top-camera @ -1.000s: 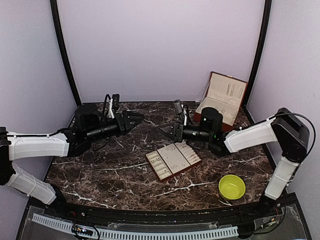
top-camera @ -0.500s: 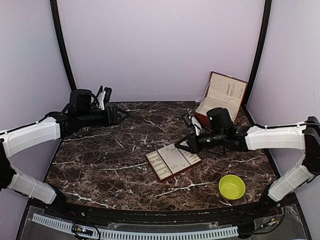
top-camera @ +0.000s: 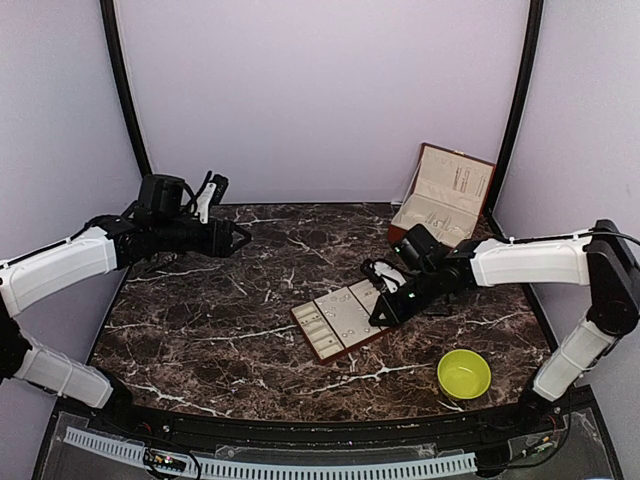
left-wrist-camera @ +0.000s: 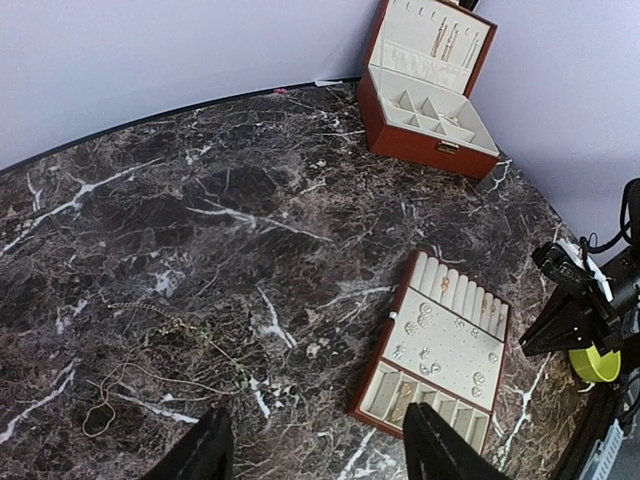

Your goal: Organize the mixed jewelry

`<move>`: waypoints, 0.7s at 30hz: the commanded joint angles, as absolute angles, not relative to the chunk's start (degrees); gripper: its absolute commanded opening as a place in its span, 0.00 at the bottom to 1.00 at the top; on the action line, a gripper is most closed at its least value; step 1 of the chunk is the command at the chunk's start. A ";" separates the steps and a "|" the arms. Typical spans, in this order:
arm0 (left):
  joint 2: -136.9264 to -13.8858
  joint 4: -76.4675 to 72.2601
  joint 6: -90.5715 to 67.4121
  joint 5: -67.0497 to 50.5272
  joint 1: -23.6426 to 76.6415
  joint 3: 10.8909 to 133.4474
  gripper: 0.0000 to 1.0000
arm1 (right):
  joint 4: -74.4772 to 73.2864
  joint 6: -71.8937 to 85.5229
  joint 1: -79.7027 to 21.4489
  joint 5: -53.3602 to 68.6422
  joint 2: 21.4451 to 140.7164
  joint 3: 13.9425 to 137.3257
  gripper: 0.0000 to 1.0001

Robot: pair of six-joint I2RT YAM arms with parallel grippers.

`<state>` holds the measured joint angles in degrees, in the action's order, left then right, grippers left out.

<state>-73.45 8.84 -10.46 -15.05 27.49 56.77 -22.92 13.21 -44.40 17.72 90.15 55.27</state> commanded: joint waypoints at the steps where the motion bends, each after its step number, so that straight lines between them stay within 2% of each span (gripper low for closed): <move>1: -71.12 9.36 -6.30 -12.62 27.03 55.15 0.61 | -28.54 11.39 -45.83 14.86 93.10 59.37 0.06; 21: -69.36 9.70 -4.92 -12.89 27.06 54.23 0.60 | -36.90 9.02 -49.95 11.02 101.86 67.85 0.06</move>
